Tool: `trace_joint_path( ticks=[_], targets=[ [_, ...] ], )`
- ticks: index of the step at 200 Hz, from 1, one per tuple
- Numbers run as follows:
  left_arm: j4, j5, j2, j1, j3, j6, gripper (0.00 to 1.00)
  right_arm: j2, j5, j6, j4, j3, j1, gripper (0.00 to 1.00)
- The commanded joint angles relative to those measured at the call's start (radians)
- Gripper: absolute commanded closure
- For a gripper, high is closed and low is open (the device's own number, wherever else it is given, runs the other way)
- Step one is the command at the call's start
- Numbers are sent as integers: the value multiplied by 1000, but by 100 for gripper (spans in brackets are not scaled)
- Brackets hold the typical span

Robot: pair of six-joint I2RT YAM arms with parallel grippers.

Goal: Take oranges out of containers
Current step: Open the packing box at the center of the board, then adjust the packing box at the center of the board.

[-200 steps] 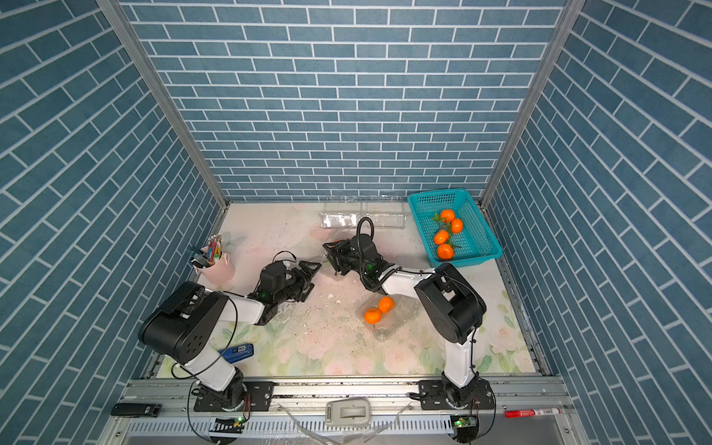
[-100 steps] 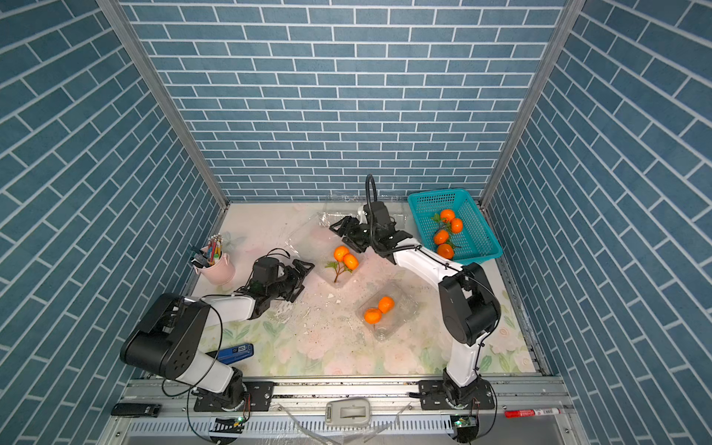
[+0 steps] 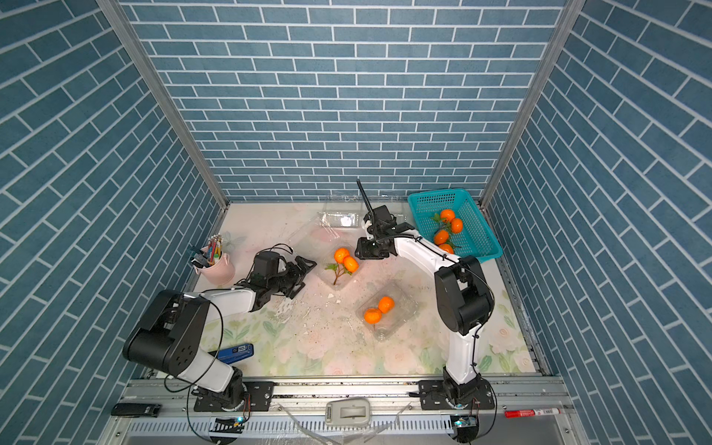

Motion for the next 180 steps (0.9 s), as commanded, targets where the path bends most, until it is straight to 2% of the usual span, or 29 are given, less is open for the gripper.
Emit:
trace_joint_path(
  ticks=[1,71,110,151,180],
  targets=[
    [7,15,30,-5,44,18,1,51,25,-117,-54,31,5,60],
    [10,24,95,-8,127,17,1,176,60,-193,-89,157,31,65],
    [4,21,97,-8,137,16,1,154,87,-195,-165,204,37,67],
    [-3,27,98,-3,134,27,1,46,147,-197,-168,189,38,60],
    [-7,37,97,-3,135,28,1,120,143,-215,-138,238,37,56]
  ],
)
